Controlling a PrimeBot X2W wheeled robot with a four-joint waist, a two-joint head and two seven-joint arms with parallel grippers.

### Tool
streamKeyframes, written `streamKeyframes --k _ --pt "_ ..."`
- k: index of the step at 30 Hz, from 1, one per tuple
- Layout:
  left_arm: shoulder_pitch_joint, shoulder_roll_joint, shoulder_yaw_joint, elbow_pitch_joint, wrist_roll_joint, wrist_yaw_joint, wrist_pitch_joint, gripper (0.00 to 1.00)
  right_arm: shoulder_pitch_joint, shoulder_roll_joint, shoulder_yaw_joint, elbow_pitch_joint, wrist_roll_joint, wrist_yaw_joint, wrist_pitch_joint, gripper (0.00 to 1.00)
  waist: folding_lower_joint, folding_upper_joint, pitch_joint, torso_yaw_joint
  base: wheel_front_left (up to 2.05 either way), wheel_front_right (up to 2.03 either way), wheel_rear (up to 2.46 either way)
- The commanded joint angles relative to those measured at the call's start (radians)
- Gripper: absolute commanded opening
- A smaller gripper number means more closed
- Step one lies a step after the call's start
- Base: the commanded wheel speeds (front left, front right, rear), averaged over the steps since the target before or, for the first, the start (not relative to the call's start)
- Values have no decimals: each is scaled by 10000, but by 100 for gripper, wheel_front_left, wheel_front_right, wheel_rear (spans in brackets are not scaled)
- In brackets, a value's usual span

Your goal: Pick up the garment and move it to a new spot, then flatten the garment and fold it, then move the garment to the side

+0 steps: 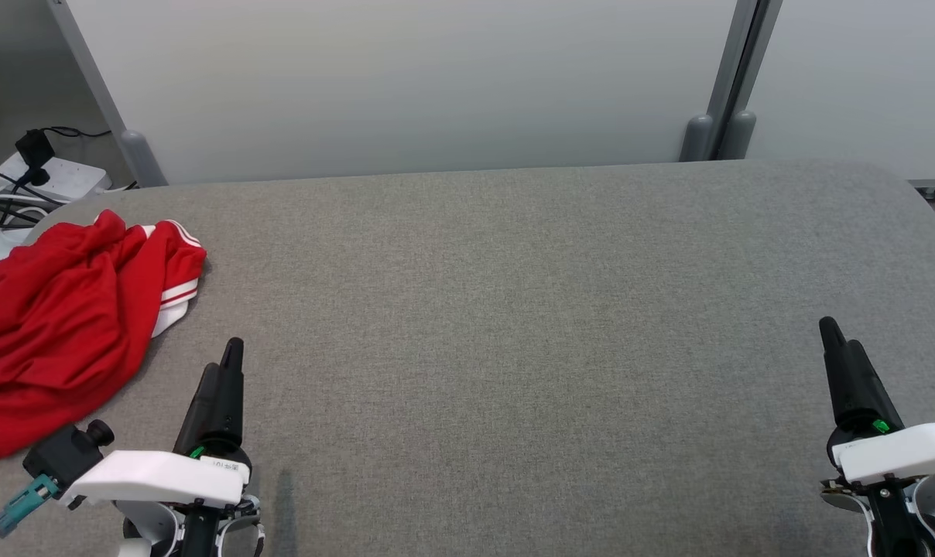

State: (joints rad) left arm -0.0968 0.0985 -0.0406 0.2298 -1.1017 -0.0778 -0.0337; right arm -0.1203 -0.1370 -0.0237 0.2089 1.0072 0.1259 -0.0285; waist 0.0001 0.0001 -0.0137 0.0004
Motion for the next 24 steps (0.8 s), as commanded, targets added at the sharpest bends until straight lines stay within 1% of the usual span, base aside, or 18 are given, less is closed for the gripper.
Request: streamKeyframes --k 1,3,8,11,18,24 --pt "-692 241 96 -363 317 67 -114 100 -527 -253 97 -328 -340 38 -163 100 -1 -1 -5 3 0 0 0" --pt "-702 270 58 -394 513 95 -143 100 -535 -268 133 -350 -522 38 -193 100 -1 -1 -12 4 0 0 0" --pt "-716 431 -156 -537 1464 230 -290 100 -505 -313 259 -339 -1282 39 -340 100 -1 -1 -41 5 0 0 0" --pt "-685 557 -353 -589 2265 354 -437 100 -466 -337 347 -218 -1930 39 -487 100 -1 -1 -53 -15 0 0 0" --pt "-628 732 -608 -487 3265 539 -641 100 -440 -430 574 24 -2794 40 -691 100 -1 -1 -75 -43 0 0 0" --pt "-644 931 -829 -486 4236 793 -818 100 -391 -457 668 201 -3556 41 -868 100 -1 -1 -99 -35 0 0 0"
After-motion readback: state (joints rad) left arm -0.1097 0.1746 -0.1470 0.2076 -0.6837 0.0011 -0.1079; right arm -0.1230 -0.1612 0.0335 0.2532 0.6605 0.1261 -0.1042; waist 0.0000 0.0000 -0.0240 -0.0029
